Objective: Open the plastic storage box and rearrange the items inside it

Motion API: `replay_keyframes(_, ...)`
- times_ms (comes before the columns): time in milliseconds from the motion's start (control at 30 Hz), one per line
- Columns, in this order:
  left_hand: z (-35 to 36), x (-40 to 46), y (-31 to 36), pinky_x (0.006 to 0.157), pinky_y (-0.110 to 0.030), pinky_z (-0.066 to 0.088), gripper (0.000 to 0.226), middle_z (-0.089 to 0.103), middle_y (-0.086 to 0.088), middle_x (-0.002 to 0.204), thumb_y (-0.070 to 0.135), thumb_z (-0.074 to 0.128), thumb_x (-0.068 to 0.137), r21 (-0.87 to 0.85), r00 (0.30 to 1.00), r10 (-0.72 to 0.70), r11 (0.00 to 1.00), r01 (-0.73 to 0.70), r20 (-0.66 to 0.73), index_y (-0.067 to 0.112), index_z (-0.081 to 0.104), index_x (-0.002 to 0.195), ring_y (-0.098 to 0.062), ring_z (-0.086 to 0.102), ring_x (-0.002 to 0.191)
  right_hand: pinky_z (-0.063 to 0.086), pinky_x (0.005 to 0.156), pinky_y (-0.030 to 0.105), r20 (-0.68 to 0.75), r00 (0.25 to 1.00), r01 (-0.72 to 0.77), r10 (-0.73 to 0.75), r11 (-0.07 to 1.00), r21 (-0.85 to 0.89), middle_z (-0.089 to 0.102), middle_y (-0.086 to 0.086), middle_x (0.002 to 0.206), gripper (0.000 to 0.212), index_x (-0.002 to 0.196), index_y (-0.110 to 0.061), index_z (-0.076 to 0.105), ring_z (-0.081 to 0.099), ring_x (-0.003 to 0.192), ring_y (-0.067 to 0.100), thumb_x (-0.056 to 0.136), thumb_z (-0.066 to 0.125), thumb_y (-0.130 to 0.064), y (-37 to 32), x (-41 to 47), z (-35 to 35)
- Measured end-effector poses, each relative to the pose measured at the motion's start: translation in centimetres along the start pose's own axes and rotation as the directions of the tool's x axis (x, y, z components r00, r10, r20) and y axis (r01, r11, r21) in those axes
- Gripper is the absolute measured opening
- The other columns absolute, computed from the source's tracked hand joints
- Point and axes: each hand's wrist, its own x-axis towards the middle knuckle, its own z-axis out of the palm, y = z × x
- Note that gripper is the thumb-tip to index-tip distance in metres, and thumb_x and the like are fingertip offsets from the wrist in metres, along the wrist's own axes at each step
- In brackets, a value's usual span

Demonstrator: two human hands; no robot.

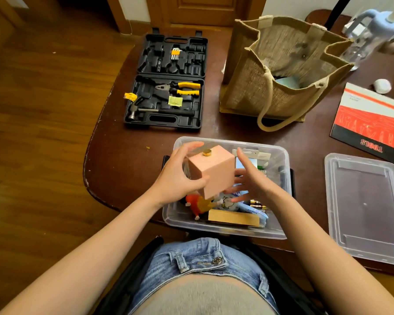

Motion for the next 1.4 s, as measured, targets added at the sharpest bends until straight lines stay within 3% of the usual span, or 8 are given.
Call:
replay_keyframes(167, -0.8, -0.3, 0.3, 0.109, -0.037, 0.036, 0.084, 0.039, 0.014, 0.139, 0.034, 0.079, 0.068, 0.069, 0.958, 0.095, 0.991, -0.118, 0.271, 0.051, 0.031, 0.134, -0.005, 0.036, 0.132, 0.054, 0.075, 0.032, 0.152, 0.986, 0.058, -0.064, 0.997, 0.049, 0.069, 0.004, 0.093, 0.066, 0.111, -0.025, 0.057, 0.067, 0.085, 0.015, 0.062, 0.065, -0.069, 0.0, 0.4, 0.0)
replay_keyframes(333, -2.0, 0.1, 0.8, 0.098, -0.016, 0.035, 0.083, 0.033, 0.01, 0.145, 0.05, 0.072, 0.072, -0.153, 0.968, -0.086, 0.98, 0.124, 0.234, 0.056, 0.02, 0.136, -0.003, 0.035, 0.132, 0.049, 0.075, 0.026, 0.044, 0.969, 0.243, -0.245, 0.969, 0.035, 0.064, 0.002, 0.102, 0.069, 0.121, -0.02, 0.053, 0.06, 0.088, 0.013, 0.066, 0.063, -0.059, -0.2, 0.7, 1.9)
replay_keyframes(500, -2.7, 0.0, 0.0, 0.092, -0.048, 0.052, 0.067, 0.054, -0.009, 0.131, 0.067, 0.043, 0.075, -0.509, 0.861, -0.457, 0.698, 0.504, 0.226, 0.029, 0.048, 0.131, -0.028, 0.057, 0.115, 0.052, 0.089, 0.03, -0.073, 0.883, 0.462, -0.464, 0.886, -0.043, 0.054, 0.0, 0.13, 0.076, 0.135, -0.032, 0.037, 0.056, 0.113, 0.016, 0.068, 0.068, -0.051, -1.3, 0.5, 4.1)
replay_keyframes(667, -4.1, 0.0, -0.4, 0.077, -0.046, 0.056, 0.067, 0.066, -0.011, 0.119, 0.074, 0.044, 0.073, -0.555, 0.779, -0.427, 0.547, 0.627, 0.46, 0.034, 0.058, 0.124, -0.033, 0.066, 0.104, 0.047, 0.086, 0.019, -0.004, 0.805, 0.576, -0.593, 0.784, -0.232, 0.044, -0.01, 0.135, 0.094, 0.141, -0.044, 0.023, 0.046, 0.119, 0.002, 0.065, 0.078, -0.051, -2.0, -0.1, 5.2)
replay_keyframes(900, -3.2, 0.1, -0.6, 0.062, -0.034, 0.055, 0.037, 0.073, 0.0, 0.101, 0.057, 0.044, 0.087, -0.577, 0.874, -0.446, 0.67, 0.468, 0.192, 0.034, 0.063, 0.108, -0.017, 0.07, 0.081, 0.042, 0.095, 0.015, 0.099, 0.797, 0.597, -0.596, 0.751, -0.282, 0.039, -0.028, 0.129, 0.097, 0.143, -0.043, 0.021, 0.037, 0.118, -0.017, 0.063, 0.075, -0.053, -2.6, 0.1, 4.5)
replay_keyframes(1067, -2.7, 0.0, -1.4, 0.055, -0.027, 0.049, 0.048, 0.07, -0.007, 0.105, 0.055, 0.037, 0.093, -0.67, 0.88, -0.474, 0.664, 0.331, -0.035, 0.024, 0.059, 0.12, -0.019, 0.063, 0.086, 0.046, 0.081, 0.022, -0.108, 0.839, 0.477, -0.534, 0.816, -0.328, 0.06, -0.012, 0.106, 0.03, 0.111, -0.029, 0.054, 0.058, 0.105, 0.011, 0.088, 0.054, -0.05, -1.4, 1.1, 3.9)
replay_keyframes(1200, -2.1, -0.1, -1.6, 0.058, -0.026, 0.047, 0.044, 0.072, -0.002, 0.097, 0.056, 0.033, 0.093, -0.721, 0.883, -0.458, 0.646, 0.249, -0.106, 0.029, 0.066, 0.107, -0.017, 0.062, 0.083, 0.048, 0.07, 0.029, -0.014, 0.899, 0.212, -0.438, 0.462, -0.861, 0.062, -0.004, 0.097, 0.034, 0.099, -0.017, 0.062, 0.059, 0.087, 0.015, 0.085, 0.059, -0.048, 0.5, 2.0, 4.8)
replay_keyframes(1400, -1.9, -0.3, -1.7, 0.059, -0.025, 0.048, 0.043, 0.071, -0.002, 0.099, 0.056, 0.031, 0.093, -0.725, 0.894, -0.436, 0.648, 0.234, -0.101, 0.034, 0.068, 0.101, -0.016, 0.06, 0.084, 0.043, 0.067, 0.03, 0.129, 0.964, 0.138, -0.234, 0.022, -0.99, 0.065, 0.009, 0.095, 0.023, 0.102, -0.009, 0.064, 0.061, 0.09, 0.029, 0.083, 0.059, -0.021, 1.2, 3.1, 6.4)
